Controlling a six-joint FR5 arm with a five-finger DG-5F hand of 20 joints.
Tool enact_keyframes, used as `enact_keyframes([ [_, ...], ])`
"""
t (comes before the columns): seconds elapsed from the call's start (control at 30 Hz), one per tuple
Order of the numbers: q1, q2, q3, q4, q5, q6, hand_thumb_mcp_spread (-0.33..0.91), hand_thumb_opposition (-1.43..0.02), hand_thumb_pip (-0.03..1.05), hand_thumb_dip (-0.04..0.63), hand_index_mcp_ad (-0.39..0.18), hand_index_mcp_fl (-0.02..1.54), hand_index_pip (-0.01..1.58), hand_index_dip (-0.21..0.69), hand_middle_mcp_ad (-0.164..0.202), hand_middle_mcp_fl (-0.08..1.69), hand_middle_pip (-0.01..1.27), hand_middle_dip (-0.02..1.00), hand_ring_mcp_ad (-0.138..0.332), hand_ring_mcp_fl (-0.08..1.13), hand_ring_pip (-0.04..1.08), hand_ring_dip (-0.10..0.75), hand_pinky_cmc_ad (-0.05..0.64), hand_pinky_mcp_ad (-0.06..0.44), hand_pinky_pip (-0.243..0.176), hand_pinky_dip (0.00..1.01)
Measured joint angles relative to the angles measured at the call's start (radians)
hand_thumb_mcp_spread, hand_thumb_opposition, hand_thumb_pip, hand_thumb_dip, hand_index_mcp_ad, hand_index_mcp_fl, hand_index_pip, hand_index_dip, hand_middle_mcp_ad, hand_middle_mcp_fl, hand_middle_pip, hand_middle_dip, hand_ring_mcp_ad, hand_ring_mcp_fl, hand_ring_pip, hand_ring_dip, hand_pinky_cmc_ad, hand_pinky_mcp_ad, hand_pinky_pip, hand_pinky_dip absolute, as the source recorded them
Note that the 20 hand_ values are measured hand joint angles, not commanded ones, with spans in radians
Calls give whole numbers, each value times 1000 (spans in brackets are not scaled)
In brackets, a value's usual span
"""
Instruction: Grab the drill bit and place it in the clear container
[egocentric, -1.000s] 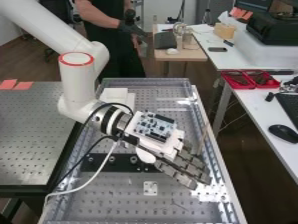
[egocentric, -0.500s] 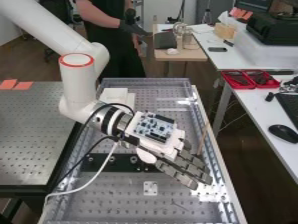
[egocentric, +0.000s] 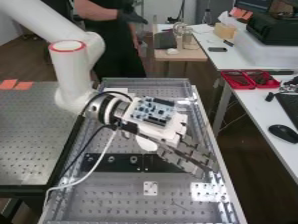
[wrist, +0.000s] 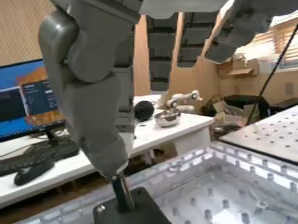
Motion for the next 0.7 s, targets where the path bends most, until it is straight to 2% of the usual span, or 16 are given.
enact_keyframes([
  [0.2,7,74,-20,-17,-4,-11,646,-1000,436,234,-176,949,874,297,61,363,113,236,86,101,80,23,314,98,-94,178],
  [0.4,38,183,-68,-27,-28,-36,644,-1019,436,234,-171,1019,798,300,58,363,113,237,87,96,103,24,311,99,-94,178],
  [0.47,57,219,-86,-35,-49,-42,642,-1019,436,234,-169,1023,780,300,61,363,113,237,91,96,103,28,311,99,-94,178],
  [0.7,115,263,-111,-58,-152,-35,646,-1035,436,234,-169,1061,712,328,59,360,113,237,103,98,103,30,311,98,-94,178],
])
